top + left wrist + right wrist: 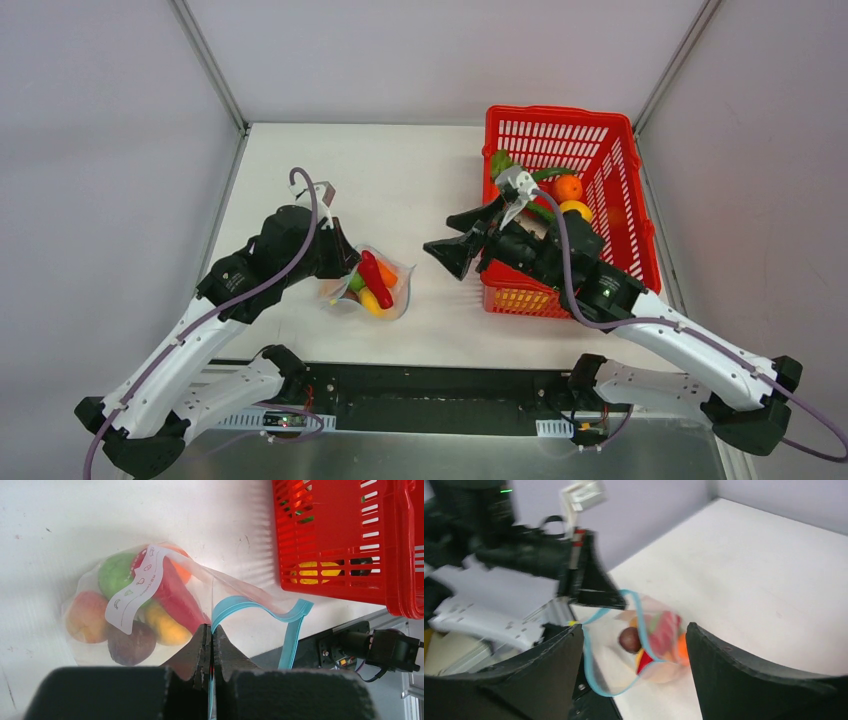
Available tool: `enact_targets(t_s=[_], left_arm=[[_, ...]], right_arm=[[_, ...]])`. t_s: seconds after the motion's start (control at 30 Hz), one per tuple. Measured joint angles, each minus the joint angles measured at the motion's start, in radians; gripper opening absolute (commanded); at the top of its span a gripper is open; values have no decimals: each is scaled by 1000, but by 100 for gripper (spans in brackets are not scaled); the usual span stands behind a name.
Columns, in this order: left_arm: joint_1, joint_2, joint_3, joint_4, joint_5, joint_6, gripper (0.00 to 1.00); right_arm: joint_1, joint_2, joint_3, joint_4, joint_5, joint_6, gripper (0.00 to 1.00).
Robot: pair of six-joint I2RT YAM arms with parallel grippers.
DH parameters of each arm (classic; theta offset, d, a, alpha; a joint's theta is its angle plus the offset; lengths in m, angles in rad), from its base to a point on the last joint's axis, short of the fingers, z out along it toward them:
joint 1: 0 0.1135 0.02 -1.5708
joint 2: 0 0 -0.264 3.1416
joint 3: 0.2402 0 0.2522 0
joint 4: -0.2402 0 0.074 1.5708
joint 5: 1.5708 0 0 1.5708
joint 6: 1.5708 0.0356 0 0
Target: Place the food in the zip-top bag and seal the zipper
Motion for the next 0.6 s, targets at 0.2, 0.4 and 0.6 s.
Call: enact_targets(t_s=[0.2,0.4,0.6], left_arm=[[0,4,9,0,3,0,0],[0,7,19,0,3,0,0],[0,11,19,0,3,0,0]], right_arm=[[-90,-8,19,-205,252,84,79],[-289,-6,68,-417,340,171,80],[-608,78,122,-591,259,207,81]])
